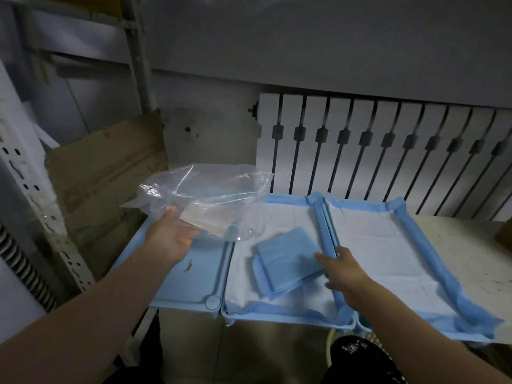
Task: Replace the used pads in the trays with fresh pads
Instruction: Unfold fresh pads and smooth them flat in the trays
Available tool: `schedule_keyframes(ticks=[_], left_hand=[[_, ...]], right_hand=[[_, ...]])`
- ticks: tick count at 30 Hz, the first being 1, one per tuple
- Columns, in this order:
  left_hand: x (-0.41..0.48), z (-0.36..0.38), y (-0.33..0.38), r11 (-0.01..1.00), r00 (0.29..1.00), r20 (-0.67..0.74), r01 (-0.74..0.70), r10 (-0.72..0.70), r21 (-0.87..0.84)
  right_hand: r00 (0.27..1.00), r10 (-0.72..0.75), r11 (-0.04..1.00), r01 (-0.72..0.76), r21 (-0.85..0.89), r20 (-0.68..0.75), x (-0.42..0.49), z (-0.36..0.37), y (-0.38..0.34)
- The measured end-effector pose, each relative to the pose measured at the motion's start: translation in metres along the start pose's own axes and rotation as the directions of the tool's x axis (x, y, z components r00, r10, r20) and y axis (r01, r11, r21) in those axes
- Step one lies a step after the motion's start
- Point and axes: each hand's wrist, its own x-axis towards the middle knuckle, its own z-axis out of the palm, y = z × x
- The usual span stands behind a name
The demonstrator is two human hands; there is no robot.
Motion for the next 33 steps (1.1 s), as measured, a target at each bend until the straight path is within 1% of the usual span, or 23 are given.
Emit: schedule_keyframes(ticks=[1, 2, 3, 4, 5, 6, 7, 8, 10, 11, 13, 15, 16, 17, 19, 21, 23, 24, 27, 30, 33], left_hand=[[0.003, 0.003, -0.005, 1.0, 0.999, 0.036, -0.004, 0.003, 0.013], [-0.003, 0.008, -0.006, 1.0, 0.998, 0.067, 0.008, -0.01, 0.024], [-0.005, 0.013, -0.01, 0.999, 0.996, 0.085, 0.009, -0.013, 0.044], [-0.009, 0.019, -0.013, 0.998, 0.989, 0.142, 0.017, -0.026, 0.066], [-0.012, 0.025, -0.019, 0.996, 0.979, 0.197, 0.029, -0.044, 0.08], [-0.019, 0.034, -0.024, 0.994, 0.969, 0.239, 0.035, -0.059, 0.104], [-0.023, 0.042, -0.03, 0.991, 0.962, 0.267, 0.03, -0.065, 0.134], [-0.028, 0.054, -0.04, 0.986, 0.954, 0.286, 0.043, -0.088, 0.161], [-0.037, 0.074, -0.062, 0.971, 0.938, 0.323, 0.052, -0.128, 0.233], [-0.041, 0.084, -0.073, 0.959, 0.934, 0.327, 0.048, -0.142, 0.279], [-0.045, 0.101, -0.093, 0.932, 0.923, 0.339, 0.05, -0.18, 0.358], [-0.048, 0.115, -0.109, 0.895, 0.909, 0.346, 0.061, -0.233, 0.442], [-0.049, 0.12, -0.119, 0.873, 0.906, 0.337, 0.067, -0.256, 0.484], [-0.048, 0.126, -0.128, 0.851, 0.906, 0.325, 0.069, -0.273, 0.521], [-0.048, 0.136, -0.146, 0.813, 0.906, 0.296, 0.084, -0.303, 0.576], [-0.049, 0.146, -0.164, 0.799, 0.906, 0.282, 0.095, -0.316, 0.593], [-0.051, 0.156, -0.182, 0.792, 0.905, 0.264, 0.117, -0.333, 0.599], [-0.053, 0.162, -0.191, 0.788, 0.905, 0.258, 0.124, -0.339, 0.602], [-0.056, 0.176, -0.215, 0.768, 0.9, 0.247, 0.134, -0.359, 0.626], [-0.057, 0.181, -0.222, 0.76, 0.896, 0.244, 0.143, -0.372, 0.633], [-0.054, 0.181, -0.224, 0.76, 0.915, 0.226, 0.119, -0.333, 0.639]], right_hand=[[0.999, -0.037, 0.993, 0.032, -0.115, -0.041, 0.0, 0.002, 0.001], [0.995, -0.079, 0.986, 0.068, -0.151, -0.066, 0.0, 0.003, 0.001], [0.994, -0.099, 0.989, 0.093, -0.115, -0.047, -0.003, 0.002, -0.001], [0.996, -0.082, 0.996, 0.083, -0.023, 0.02, -0.007, 0.0, -0.005], [0.992, -0.043, 0.995, 0.031, 0.097, 0.122, -0.012, -0.002, -0.01], [0.97, -0.007, 0.976, -0.045, 0.212, 0.241, -0.019, -0.004, -0.016], [0.935, -0.007, 0.946, -0.109, 0.306, 0.355, -0.025, -0.006, -0.022], [0.901, -0.015, 0.915, -0.162, 0.369, 0.434, -0.031, -0.009, -0.025], [0.86, -0.044, 0.867, -0.22, 0.448, 0.508, -0.037, -0.012, -0.029], [0.867, -0.045, 0.848, -0.23, 0.478, 0.497, -0.037, -0.013, -0.027], [0.922, -0.045, 0.804, -0.195, 0.561, 0.385, -0.033, -0.022, -0.021], [0.977, -0.028, 0.728, -0.125, 0.674, 0.211, -0.027, -0.04, -0.012], [0.993, -0.005, 0.678, -0.08, 0.73, 0.114, -0.023, -0.052, -0.008], [0.999, 0.003, 0.641, -0.028, 0.767, 0.033, -0.018, -0.065, -0.003], [0.996, -0.008, 0.625, 0.072, 0.777, -0.086, -0.009, -0.09, 0.01], [0.989, 0.021, 0.584, 0.107, 0.804, -0.147, 0.002, -0.115, 0.024], [0.984, 0.055, 0.493, 0.12, 0.862, -0.168, 0.012, -0.137, 0.035], [0.975, 0.09, 0.469, 0.14, 0.872, -0.205, 0.016, -0.148, 0.038], [0.916, 0.189, 0.479, 0.228, 0.848, -0.353, 0.027, -0.182, 0.045], [0.902, 0.216, 0.495, 0.229, 0.838, -0.374, 0.041, -0.21, 0.047], [0.875, 0.256, 0.566, 0.208, 0.797, -0.41, 0.058, -0.234, 0.05]])
